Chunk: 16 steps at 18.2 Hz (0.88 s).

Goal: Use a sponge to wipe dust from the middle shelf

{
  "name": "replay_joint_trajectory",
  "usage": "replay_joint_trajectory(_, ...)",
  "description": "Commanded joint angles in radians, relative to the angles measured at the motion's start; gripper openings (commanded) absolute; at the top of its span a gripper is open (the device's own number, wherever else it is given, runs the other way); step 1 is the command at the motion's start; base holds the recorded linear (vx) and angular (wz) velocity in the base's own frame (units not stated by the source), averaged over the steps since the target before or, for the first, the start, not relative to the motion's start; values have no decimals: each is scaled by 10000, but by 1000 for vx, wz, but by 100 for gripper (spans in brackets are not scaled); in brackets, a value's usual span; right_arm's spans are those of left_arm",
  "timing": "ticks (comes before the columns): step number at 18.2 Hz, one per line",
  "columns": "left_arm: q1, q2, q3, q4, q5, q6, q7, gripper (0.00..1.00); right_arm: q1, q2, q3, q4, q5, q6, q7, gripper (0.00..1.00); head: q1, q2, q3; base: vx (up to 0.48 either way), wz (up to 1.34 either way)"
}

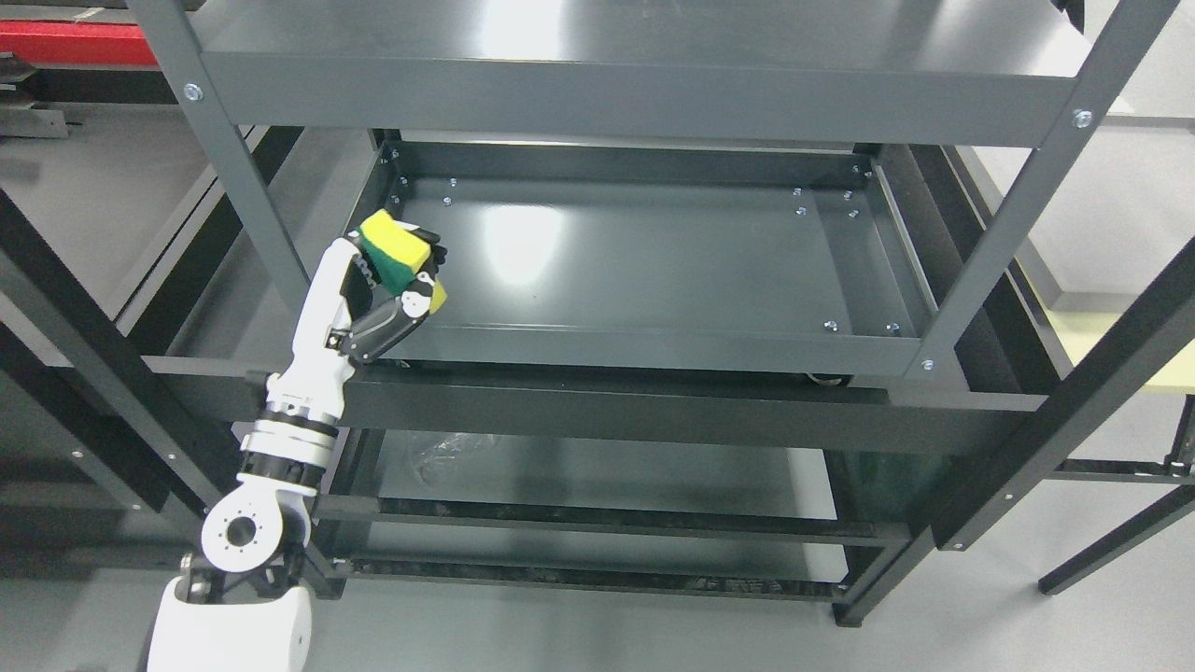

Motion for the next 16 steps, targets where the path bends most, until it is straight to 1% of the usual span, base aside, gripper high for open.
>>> replay_joint_trajectory(1, 1577, 31, 969, -960, 110, -668, 21, 4, 0, -175, 0, -175, 0, 731, 6, 100, 0, 0, 0, -7, 44)
replay_joint_trajectory(2, 1886, 31, 648, -959, 155, -899, 98, 4, 0, -175, 0, -175, 0, 731, -9, 100, 0, 0, 0, -6, 35)
replay_joint_trajectory(4, 2088, 31, 415, -959, 217, -1023, 343, 4, 0, -175, 0, -175, 0, 731, 6, 100, 0, 0, 0, -6, 35)
replay_joint_trajectory(7, 2103, 31, 475, -959, 339, -1039, 344, 4, 0, -175, 0, -175, 0, 731, -9, 100, 0, 0, 0, 0, 0)
replay_joint_trajectory(10, 2180, 31, 721, -944, 830, -978, 344, 4, 0, -175, 0, -175, 0, 731, 6, 100, 0, 0, 0, 0, 0)
replay_joint_trajectory(16, 2288, 31, 661, -929, 953, -947, 298, 4, 0, -175, 0, -175, 0, 731, 6, 100, 0, 0, 0, 0, 0)
